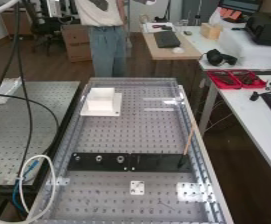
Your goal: Grab the larger nut and place it in the white container
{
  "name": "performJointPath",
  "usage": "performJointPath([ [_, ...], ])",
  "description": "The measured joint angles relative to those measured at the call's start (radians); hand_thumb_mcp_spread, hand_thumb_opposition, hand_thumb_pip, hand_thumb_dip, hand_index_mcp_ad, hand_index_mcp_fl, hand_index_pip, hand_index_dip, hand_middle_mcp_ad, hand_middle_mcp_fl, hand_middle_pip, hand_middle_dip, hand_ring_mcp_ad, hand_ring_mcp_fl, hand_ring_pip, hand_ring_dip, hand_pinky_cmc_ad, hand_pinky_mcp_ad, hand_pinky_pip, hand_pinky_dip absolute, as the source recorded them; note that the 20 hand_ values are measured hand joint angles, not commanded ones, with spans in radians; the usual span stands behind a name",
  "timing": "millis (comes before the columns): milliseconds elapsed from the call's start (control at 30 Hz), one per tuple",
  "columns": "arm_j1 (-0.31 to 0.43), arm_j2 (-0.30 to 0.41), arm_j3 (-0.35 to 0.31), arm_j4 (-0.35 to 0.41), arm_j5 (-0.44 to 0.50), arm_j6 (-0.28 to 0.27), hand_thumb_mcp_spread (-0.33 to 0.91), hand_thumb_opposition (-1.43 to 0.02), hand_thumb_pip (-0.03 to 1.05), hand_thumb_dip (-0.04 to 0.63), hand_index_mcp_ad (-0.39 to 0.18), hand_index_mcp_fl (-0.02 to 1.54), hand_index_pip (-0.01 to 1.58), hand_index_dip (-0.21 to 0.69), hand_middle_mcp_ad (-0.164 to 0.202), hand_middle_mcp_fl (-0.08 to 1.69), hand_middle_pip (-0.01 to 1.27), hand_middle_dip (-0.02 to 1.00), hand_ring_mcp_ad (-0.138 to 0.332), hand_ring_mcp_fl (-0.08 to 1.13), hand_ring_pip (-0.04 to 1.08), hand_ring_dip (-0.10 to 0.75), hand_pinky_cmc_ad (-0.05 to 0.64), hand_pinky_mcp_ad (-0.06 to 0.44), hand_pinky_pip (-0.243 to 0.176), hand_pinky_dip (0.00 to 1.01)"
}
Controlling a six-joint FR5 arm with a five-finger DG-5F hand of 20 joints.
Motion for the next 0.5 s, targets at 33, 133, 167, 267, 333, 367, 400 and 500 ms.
performJointPath([
  [33, 0.0, 0.0, 0.0, 0.0, 0.0, 0.0, 0.17, -0.69, 0.34, 0.005, -0.072, 0.04, 0.07, -0.11, 0.012, 0.01, 0.14, 0.13, 0.122, 0.0, 0.1, 0.019, 0.332, 0.265, -0.075, 0.24],
  [133, 0.001, 0.0, 0.0, 0.002, 0.002, -0.002, 0.17, -0.69, 0.34, 0.005, -0.07, 0.04, 0.07, -0.113, 0.009, 0.01, 0.14, 0.13, 0.126, 0.0, 0.1, 0.019, 0.33, 0.265, -0.073, 0.24],
  [167, 0.002, 0.0, 0.0, 0.003, 0.002, -0.001, 0.17, -0.69, 0.34, 0.002, -0.07, 0.04, 0.07, -0.113, 0.014, 0.0, 0.14, 0.13, 0.126, 0.0, 0.1, 0.019, 0.33, 0.265, -0.073, 0.24],
  [267, 0.003, -0.003, 0.0, 0.003, 0.005, 0.003, 0.17, -0.69, 0.37, 0.005, -0.07, 0.04, 0.07, -0.11, 0.014, 0.0, 0.14, 0.14, 0.136, 0.0, 0.1, 0.019, 0.328, 0.264, -0.073, 0.24],
  [333, 0.004, -0.003, -0.001, 0.006, 0.007, 0.004, 0.17, -0.7, 0.37, 0.005, -0.07, 0.04, 0.07, -0.11, 0.014, 0.01, 0.14, 0.14, 0.136, 0.0, 0.1, 0.019, 0.328, 0.264, -0.075, 0.24],
  [367, 0.005, -0.003, -0.002, 0.008, 0.009, 0.003, 0.17, -0.7, 0.37, 0.002, -0.07, 0.04, 0.07, -0.11, 0.014, 0.01, 0.14, 0.14, 0.136, 0.0, 0.1, 0.019, 0.328, 0.264, -0.075, 0.24],
  [400, 0.006, -0.002, -0.004, 0.013, 0.011, 0.002, 0.16, -0.7, 0.37, 0.002, -0.07, 0.04, 0.07, -0.11, 0.016, 0.0, 0.14, 0.14, 0.136, 0.0, 0.1, 0.019, 0.328, 0.264, -0.075, 0.24],
  [500, 0.009, -0.002, -0.011, 0.021, 0.017, -0.002, 0.16, -0.7, 0.37, 0.002, -0.07, 0.04, 0.07, -0.11, 0.012, 0.0, 0.14, 0.14, 0.136, 0.0, 0.1, 0.019, 0.332, 0.264, -0.075, 0.24],
])
